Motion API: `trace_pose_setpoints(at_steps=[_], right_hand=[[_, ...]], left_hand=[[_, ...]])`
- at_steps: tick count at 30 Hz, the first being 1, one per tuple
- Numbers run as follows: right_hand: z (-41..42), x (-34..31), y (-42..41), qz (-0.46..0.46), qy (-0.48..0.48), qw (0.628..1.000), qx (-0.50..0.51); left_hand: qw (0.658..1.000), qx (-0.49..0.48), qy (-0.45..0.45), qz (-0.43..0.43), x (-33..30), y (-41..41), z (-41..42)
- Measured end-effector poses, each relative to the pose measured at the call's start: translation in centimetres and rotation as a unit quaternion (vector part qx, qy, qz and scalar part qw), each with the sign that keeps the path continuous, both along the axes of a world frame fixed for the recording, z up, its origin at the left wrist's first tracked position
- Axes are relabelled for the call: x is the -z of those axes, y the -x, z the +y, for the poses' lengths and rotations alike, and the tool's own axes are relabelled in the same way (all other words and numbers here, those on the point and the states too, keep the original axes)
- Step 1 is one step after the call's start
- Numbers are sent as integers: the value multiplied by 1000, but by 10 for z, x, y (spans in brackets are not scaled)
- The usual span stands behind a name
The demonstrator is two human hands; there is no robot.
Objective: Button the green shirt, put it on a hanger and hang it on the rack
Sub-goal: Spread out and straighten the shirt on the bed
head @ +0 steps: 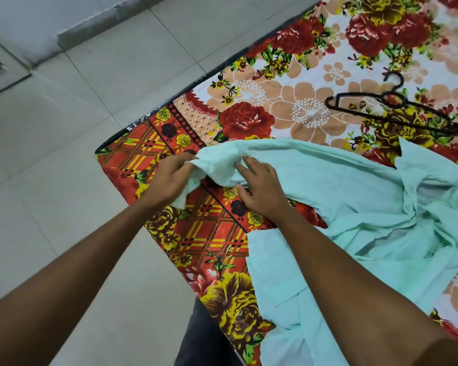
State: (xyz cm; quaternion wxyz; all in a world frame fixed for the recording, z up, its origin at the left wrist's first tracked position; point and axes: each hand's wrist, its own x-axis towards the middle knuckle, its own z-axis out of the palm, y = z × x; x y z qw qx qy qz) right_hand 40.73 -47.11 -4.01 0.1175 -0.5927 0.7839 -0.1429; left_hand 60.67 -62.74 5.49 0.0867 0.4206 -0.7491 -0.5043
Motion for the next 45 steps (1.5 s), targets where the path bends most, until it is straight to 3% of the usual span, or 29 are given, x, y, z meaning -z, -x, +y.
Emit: trace_pose_setpoints(at_steps=[2,6,9,12,15,17,20,23,25,27,30,33,35,40,43,45], right_hand=[[3,-1,0,0,2,1000,3],[4,-3,0,-7,-5,1000,-2],[1,-8,-4,-21,-4,1000,20],[-1,-13,-8,-49,6,998,39],[-1,-11,-6,-35,1,999,25],[0,-10,-6,-10,-4,999,34],[6,-16,-16,24,59,993,101],[12,-20,-49,-68,138,979,131],[9,-23,-78,-137,89,977,134],[1,-22,-101,-146,37,977,148],[-20,-28,-123,-170,-2,961,217],[-40,-40,-132,-256,6,904,341],[-41,-47,-135,-290,58,873,388],[-8,-63,-141,-173,218,910,308],[9,-48,-146,-173,141,932,285],[16,-35,-147,-233,60,917,317]], left_hand=[[986,-72,-150,30,-12,2,-9],[941,-117,-311,-69,-4,-7,-22],[870,-184,-458,6,2,-14,-29],[822,-179,-532,95,0,-18,-29],[826,-134,-544,60,7,-18,-27],[840,-160,-516,36,12,-16,-29],[898,-195,-393,-41,23,-20,-33],[946,-129,-284,-89,31,-31,-34],[968,-69,-221,-98,30,-35,-30],[988,-20,-111,-108,28,-34,-26],[995,-9,-4,-97,37,-30,-26],[994,-61,-49,-75,44,-27,-29],[994,-74,-30,-68,43,-24,-26],[983,-75,161,-50,29,-14,-7],[982,-8,174,-78,35,-10,13],[983,22,159,-92,42,-9,23]])
